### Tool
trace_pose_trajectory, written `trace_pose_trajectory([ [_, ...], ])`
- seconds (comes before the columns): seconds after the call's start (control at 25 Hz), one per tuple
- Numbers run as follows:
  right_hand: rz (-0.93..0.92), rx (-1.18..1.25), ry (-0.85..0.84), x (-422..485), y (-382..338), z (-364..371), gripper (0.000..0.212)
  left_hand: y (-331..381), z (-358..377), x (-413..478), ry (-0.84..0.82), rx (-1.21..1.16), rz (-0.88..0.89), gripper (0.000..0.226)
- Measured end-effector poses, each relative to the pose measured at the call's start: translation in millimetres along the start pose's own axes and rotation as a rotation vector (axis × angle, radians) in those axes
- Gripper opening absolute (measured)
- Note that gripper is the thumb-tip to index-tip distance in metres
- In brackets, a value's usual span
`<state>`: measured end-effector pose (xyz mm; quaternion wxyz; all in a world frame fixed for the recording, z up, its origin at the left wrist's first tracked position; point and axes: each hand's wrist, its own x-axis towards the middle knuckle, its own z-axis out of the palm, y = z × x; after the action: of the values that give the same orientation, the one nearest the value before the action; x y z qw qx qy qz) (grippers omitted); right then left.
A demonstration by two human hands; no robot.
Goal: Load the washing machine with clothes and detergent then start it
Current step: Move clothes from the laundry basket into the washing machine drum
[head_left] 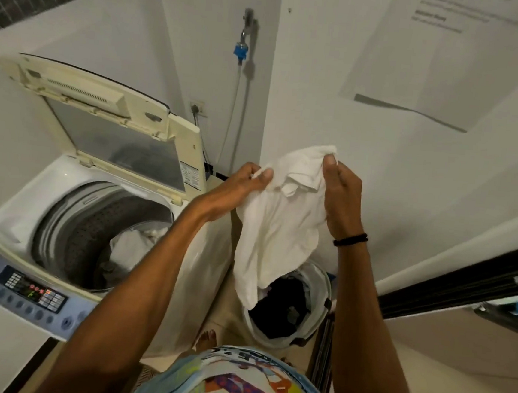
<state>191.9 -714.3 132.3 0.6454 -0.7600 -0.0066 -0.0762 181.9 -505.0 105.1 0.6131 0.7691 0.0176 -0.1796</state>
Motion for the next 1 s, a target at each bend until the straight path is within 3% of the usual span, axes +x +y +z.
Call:
trace_pose_trajectory([
  [0.16, -0.078, 0.192, -0.109, 4.2, -45.5, 31.6, 0.040, -23.9, 13.3, -16.6, -0.185, 0.366, 0.012, 0.105],
  [0.24, -0.053, 0.322, -0.146, 4.1, -68.8, 44.8, 0.032, -42.0, 18.0, -17.6, -0.054, 0.415, 0.035, 0.094],
  [0.36, -0.097, 0.378, -0.216, -0.8, -96.3, 56.0, 0.033, -51.9, 2.1, -25.8, 0.200, 0.116, 0.031, 0.055],
  [0.48, -0.159, -0.109, -0.385, -0.8, -94.0, 60.5, 0.056, -24.3, -35.9, -52.8, 0.349, -0.072, 0.101, 0.035],
  [0.56, -0.172, -0.528, -0.673, -3.8, -84.2, 72.5, 0.088, 5.5, -65.2, -80.0, 0.432, -0.110, 0.195, 0.024],
  [0.6, -0.192, -0.587, -0.812, -6.7, -76.4, 83.3, 0.094, 21.4, -79.6, -93.1, 0.474, -0.090, 0.239, 0.020],
  [0.72, -0.233, -0.355, -0.981, -19.8, -75.7, 130.2, 0.073, 60.6, -121.6, -126.0, 0.573, 0.016, 0.344, 0.018],
  [0.88, -0.448, -0.263, -0.926, -19.5, -91.1, 206.4, 0.078, 71.6, -181.0, -166.8, 0.754, 0.123, 0.400, 0.018],
  [1.0, -0.514, -0.248, -0.927, -20.3, -102.1, 261.6, 0.067, 61.8, -219.2, -187.4, 0.845, 0.079, 0.385, 0.020],
])
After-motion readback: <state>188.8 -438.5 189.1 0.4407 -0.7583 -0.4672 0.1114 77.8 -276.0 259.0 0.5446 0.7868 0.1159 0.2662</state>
